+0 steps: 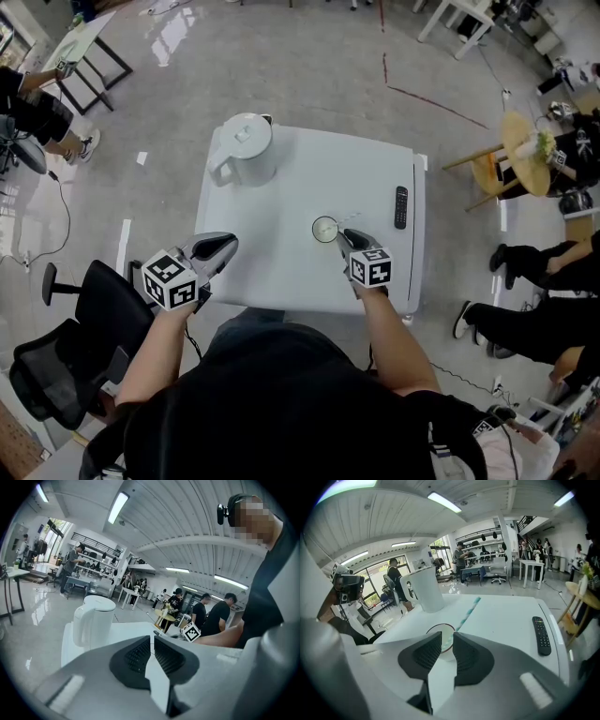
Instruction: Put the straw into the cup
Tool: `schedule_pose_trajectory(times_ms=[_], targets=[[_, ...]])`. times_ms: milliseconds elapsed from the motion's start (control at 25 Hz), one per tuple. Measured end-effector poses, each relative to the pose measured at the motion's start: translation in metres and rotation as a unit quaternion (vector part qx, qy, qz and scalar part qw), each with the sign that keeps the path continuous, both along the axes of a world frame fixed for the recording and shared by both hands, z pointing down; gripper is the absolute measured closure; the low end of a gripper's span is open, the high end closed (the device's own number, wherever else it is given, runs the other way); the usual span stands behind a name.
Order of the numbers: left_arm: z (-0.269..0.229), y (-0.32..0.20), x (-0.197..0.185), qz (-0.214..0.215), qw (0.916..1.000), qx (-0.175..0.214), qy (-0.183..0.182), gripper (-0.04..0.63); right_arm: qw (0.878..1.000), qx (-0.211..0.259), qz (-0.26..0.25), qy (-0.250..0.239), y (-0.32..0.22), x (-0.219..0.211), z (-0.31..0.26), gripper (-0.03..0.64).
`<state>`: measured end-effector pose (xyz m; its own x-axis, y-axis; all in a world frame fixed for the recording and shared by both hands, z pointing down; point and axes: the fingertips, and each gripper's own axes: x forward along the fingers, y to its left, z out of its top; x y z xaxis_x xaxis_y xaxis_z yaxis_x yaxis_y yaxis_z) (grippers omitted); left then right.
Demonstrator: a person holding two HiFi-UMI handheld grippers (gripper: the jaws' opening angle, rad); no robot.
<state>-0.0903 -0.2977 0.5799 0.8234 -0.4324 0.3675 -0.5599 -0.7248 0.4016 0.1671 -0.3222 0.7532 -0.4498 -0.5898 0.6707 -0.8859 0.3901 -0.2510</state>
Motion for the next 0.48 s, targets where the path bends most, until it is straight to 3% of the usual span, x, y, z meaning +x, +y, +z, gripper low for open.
schedule_pose_trajectory(times_ms=[480], targets=[[-0.018,0.029,0.006,0.002,0.9998,0.019,0.002,0.571,1.0,0.014,0.004,0.004,0.026,0.012,-0.018,0.512]])
